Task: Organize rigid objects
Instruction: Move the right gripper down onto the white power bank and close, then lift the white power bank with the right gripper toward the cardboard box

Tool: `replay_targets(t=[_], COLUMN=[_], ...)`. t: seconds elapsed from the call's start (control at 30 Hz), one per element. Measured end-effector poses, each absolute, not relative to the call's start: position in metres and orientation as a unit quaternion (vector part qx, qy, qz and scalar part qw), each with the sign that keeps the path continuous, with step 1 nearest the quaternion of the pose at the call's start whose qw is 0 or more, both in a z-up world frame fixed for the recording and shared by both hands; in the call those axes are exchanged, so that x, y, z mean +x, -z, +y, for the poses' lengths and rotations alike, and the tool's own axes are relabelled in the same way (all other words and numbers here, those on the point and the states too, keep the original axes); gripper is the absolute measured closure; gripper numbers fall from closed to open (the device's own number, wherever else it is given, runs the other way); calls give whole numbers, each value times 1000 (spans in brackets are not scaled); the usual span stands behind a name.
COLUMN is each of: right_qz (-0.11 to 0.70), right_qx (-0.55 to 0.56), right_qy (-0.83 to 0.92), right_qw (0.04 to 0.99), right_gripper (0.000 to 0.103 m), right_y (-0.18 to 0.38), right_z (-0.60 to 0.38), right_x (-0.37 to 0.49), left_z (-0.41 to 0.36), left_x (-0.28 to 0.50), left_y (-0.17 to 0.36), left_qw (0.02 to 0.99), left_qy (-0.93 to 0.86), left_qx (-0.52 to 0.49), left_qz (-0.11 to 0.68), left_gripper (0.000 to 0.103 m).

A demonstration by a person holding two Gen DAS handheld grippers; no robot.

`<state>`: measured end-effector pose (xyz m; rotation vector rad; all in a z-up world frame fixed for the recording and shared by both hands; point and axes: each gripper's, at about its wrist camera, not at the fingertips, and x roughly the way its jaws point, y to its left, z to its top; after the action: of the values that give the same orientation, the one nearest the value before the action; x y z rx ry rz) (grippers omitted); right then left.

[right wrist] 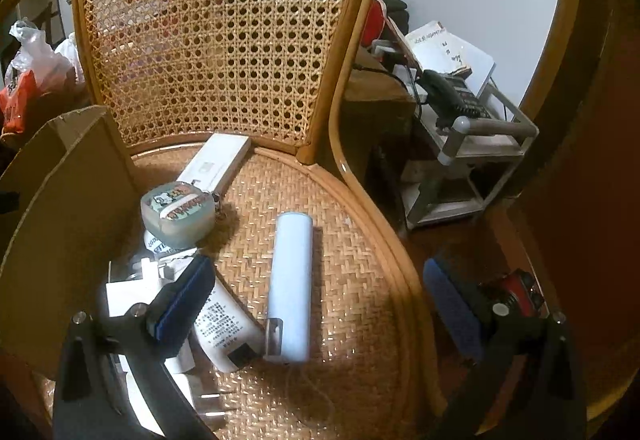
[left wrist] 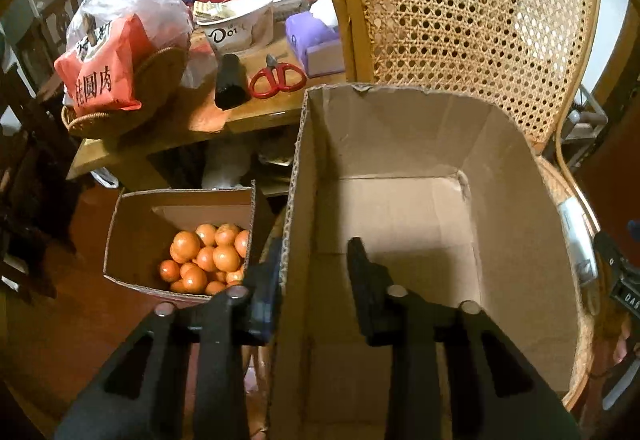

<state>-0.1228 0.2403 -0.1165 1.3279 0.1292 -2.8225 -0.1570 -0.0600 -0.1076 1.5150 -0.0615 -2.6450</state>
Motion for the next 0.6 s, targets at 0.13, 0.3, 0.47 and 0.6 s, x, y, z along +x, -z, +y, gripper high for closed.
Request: replay_targets(t=[0.13,0.3,0.47,0.6], right_qz=[45,42,25,2], right_qx=[437,466,492,509], right_qy=[899,883,870,861], right_qw=[9,25,29,12], right_gripper=[0,39,69,74], right_y=[125,139,153,154], right_z=[239,234,234,238], right_x=[-126,-133,-136,-135], left_z=[-56,-48,-47,-45], left_x=[-154,-152,-149,-148], left_y=[108,106,104,104], left_qw=[36,43,35,32], left_qy=[870,876,879,879], left_qx=[491,474,469,466], left_qz=[-35,-72,-83,-94], left_gripper=[92,95,97,97])
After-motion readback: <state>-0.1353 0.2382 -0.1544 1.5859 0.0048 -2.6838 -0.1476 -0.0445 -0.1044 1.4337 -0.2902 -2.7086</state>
